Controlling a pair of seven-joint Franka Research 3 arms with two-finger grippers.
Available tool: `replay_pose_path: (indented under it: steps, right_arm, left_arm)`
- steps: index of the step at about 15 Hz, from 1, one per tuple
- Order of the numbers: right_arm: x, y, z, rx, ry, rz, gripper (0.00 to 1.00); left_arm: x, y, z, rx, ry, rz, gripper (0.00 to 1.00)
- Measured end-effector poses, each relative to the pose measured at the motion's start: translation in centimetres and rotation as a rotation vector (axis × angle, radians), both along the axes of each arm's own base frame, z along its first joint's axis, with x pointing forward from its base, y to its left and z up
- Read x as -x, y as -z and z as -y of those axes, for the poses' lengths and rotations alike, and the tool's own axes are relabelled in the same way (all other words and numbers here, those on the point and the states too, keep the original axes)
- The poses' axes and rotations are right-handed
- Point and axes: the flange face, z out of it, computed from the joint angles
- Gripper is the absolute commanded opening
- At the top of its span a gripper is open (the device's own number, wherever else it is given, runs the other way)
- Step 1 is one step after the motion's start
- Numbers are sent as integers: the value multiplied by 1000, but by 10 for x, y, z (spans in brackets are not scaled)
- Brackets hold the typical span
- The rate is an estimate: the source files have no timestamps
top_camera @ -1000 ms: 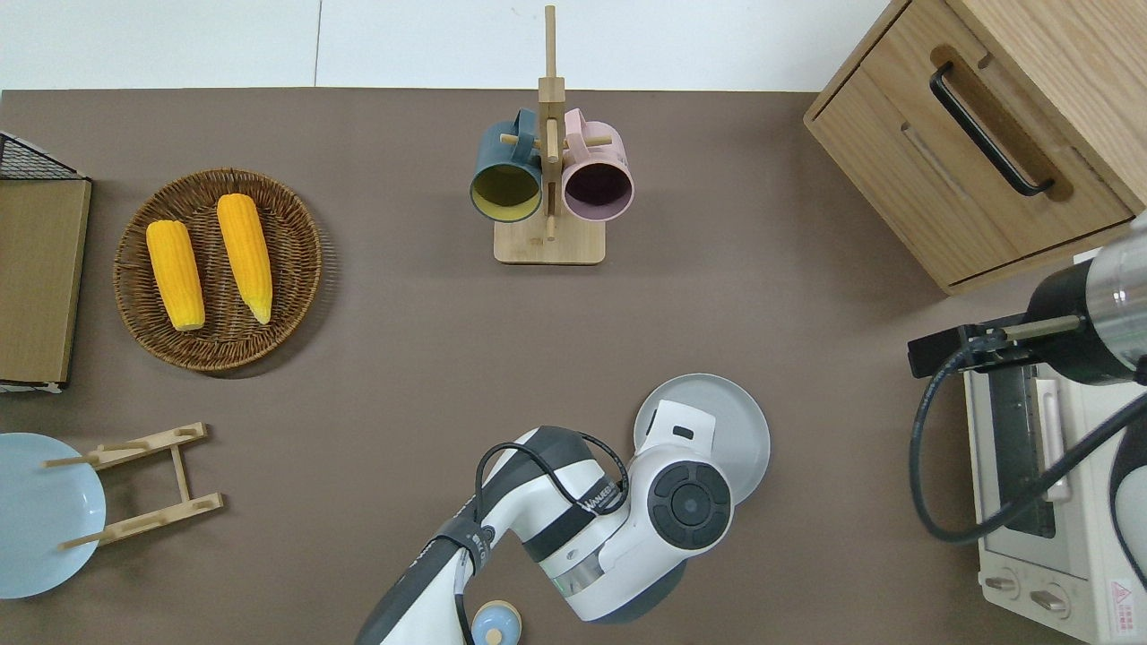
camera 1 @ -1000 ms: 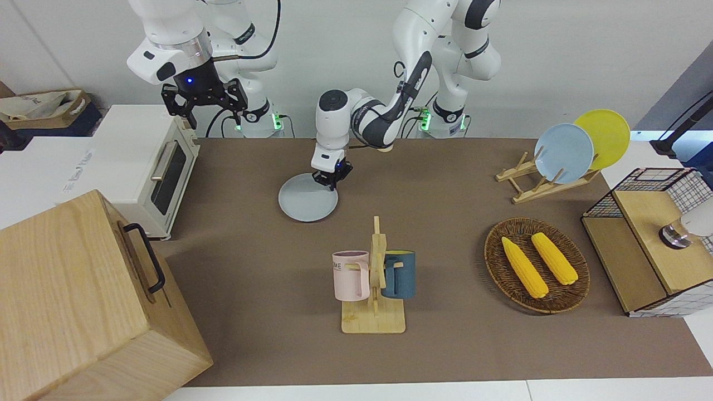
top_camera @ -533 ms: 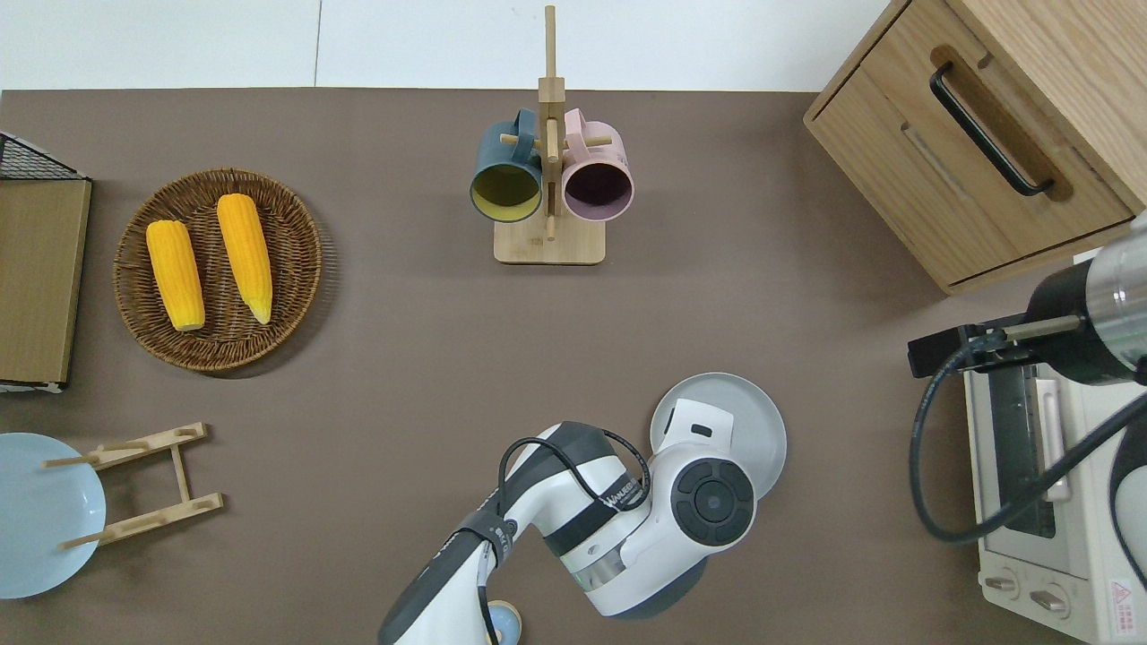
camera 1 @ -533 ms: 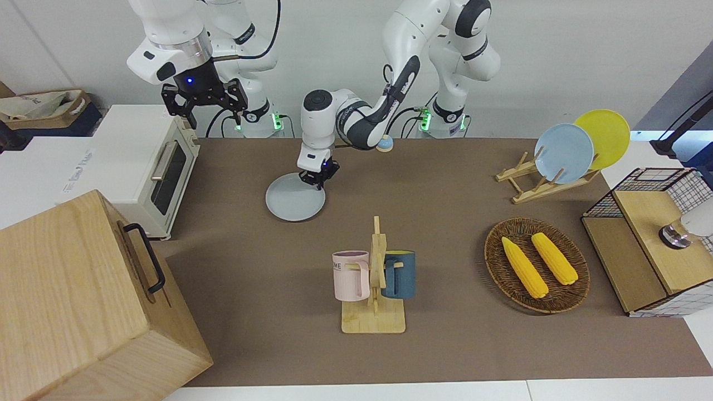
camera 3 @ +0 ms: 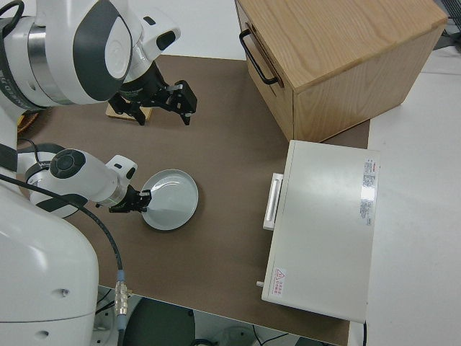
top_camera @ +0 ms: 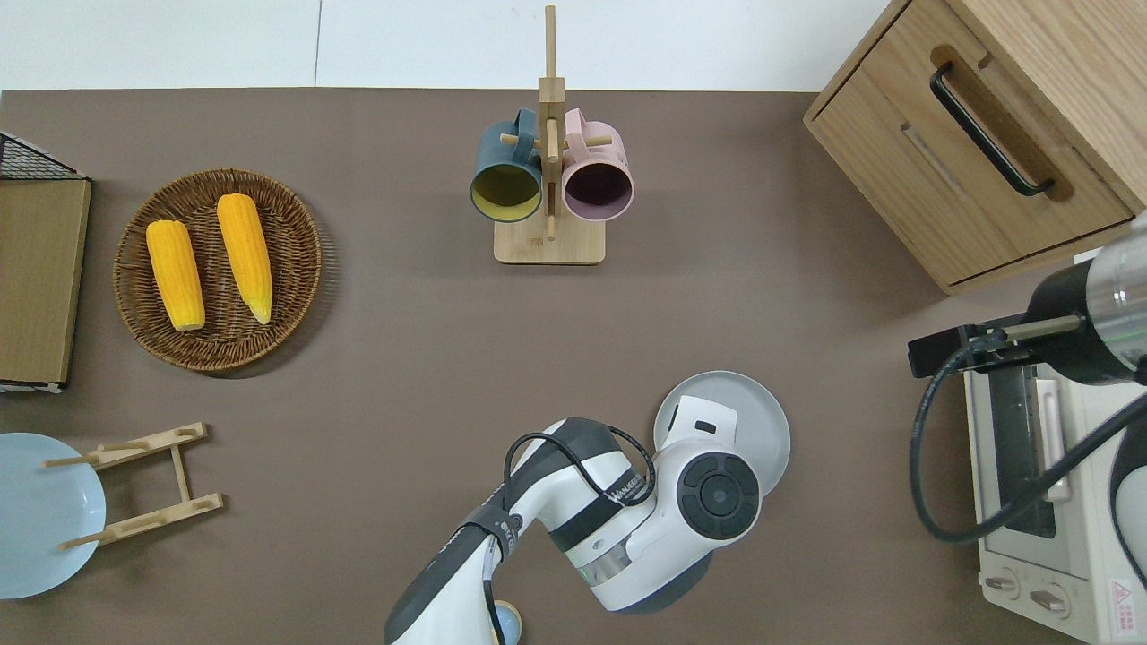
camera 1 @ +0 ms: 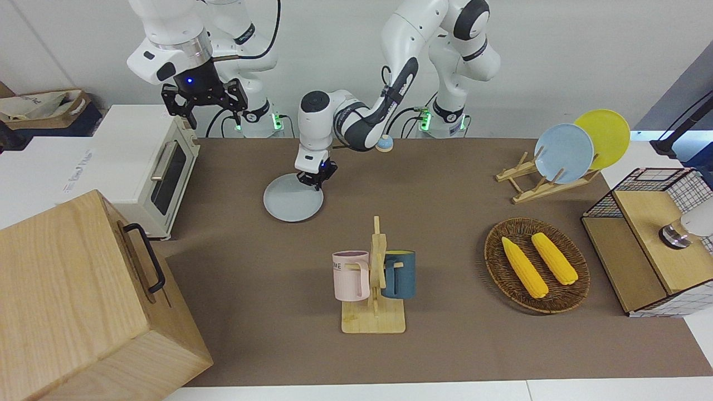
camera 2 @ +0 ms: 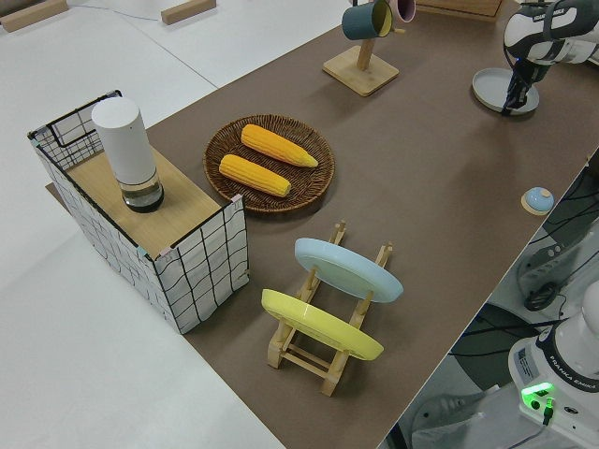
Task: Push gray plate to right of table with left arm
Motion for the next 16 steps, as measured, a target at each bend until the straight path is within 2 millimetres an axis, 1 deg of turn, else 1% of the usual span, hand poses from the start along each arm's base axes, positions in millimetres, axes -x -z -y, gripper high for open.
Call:
replay_pose_path:
  steps: [1,2,3,7,9,16]
  right_arm:
    - [0,0,0,0,0,0,983]
    - [0,0,0,0,0,0,983]
    - [0,0,0,0,0,0,983]
    - [0,0,0,0,0,0,983]
    - [0,0,0,0,0,0,983]
    - [0,0,0,0,0,0,983]
  left_arm:
    - [1,3,0,-3,1,-4,541]
    - [0,6,1,-3,1,-6,599]
    - [0,7,2,-4,1,-8,625]
    - [-1,10,3,-7,0,-14,821]
    - [-3,7,4,-7,0,-13,982]
    - [-10,-4,5,-32,-6,-25,989]
